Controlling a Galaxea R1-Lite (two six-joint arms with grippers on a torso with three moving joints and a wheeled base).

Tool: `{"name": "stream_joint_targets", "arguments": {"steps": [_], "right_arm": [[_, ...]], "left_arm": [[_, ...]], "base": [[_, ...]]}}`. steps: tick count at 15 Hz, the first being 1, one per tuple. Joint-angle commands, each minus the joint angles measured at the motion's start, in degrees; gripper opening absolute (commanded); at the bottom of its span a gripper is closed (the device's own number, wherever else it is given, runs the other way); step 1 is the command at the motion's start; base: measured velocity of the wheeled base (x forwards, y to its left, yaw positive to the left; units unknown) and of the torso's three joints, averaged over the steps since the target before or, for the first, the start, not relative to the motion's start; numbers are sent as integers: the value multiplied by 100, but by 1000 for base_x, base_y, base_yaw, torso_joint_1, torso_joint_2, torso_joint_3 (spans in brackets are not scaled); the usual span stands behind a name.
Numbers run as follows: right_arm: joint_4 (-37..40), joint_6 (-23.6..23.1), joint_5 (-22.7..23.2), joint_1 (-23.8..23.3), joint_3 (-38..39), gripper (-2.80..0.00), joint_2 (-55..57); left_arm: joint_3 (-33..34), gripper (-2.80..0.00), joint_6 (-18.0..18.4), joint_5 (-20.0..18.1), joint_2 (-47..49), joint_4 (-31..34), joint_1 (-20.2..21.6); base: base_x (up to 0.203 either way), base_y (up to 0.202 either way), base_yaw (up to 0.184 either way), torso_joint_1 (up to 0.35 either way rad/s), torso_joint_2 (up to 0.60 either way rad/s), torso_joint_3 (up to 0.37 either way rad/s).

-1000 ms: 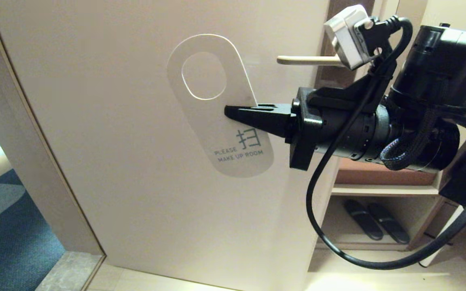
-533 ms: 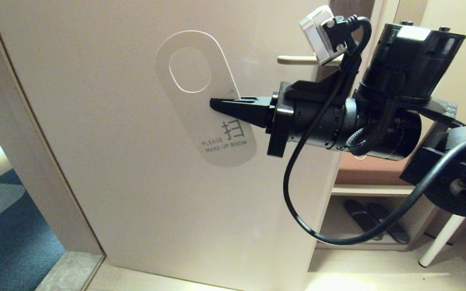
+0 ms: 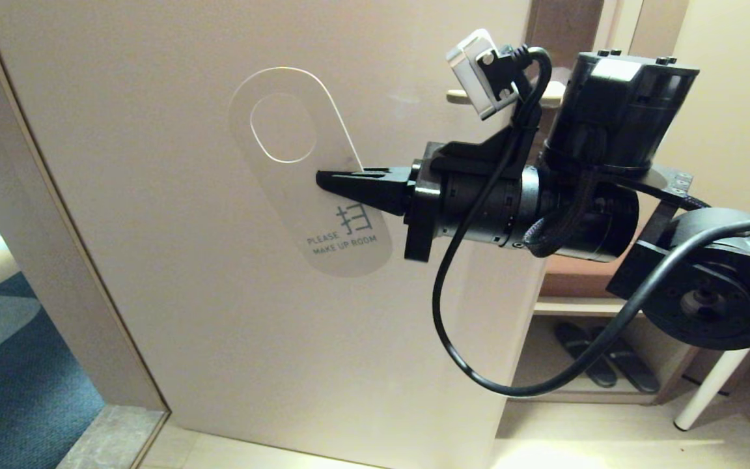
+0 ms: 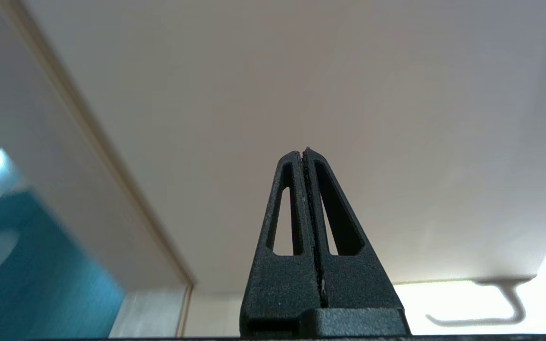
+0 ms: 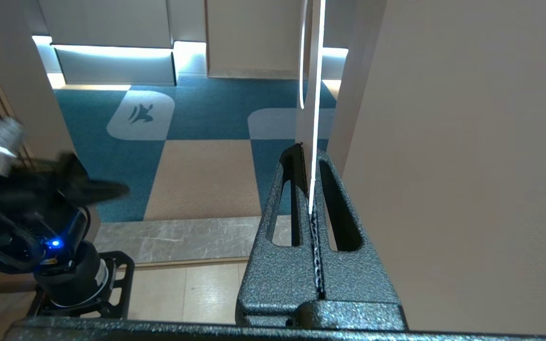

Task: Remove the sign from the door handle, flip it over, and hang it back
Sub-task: Hand it to the other hand

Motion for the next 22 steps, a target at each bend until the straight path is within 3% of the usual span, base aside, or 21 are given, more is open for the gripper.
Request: {"name": "stream_joint_targets", "arguments": {"steps": [1,3,6,9,11,13,15,18,22], "right_arm": [[-23,4,23,19,-7,-280,28],[-35,38,31,20,-27,-280,37],[-343,103,23,19,-25,-280,32],[-1340,853,-11,43,-30,-280,121],[-1588,953,-91,46,-16,-280,178],[-1588,961,-73,46,-7,-280,187],[-1588,988,-73,46,10,-280,185],[-1588,1014,-65,37,10,-280,201],[-1588,1006,-39,11,-42,-280,358]], "left_arm": [[-388,-280,-46,-130,649,-48,-17],[-845,-280,-131,-253,1515,-342,-243],[-1522,-280,-293,-325,2701,-824,-1126],[-2295,-280,-632,-354,3905,-1322,-1663],[-2781,-280,-851,-518,4721,-1788,-1805],[-3240,-280,-997,-1021,5412,-2099,-1890],[-3680,-280,-1132,-1783,5987,-2227,-1925],[-4333,-280,-1567,-2657,6707,-2273,-1938],[-4578,-280,-2085,-3755,7212,-2283,-1919]], "base": [[0,0,0,0,0,0],[0,0,0,0,0,0],[0,0,0,0,0,0],[0,0,0,0,0,0],[0,0,0,0,0,0],[0,0,0,0,0,0],[0,0,0,0,0,0],[0,0,0,0,0,0],[0,0,0,0,0,0]]}}
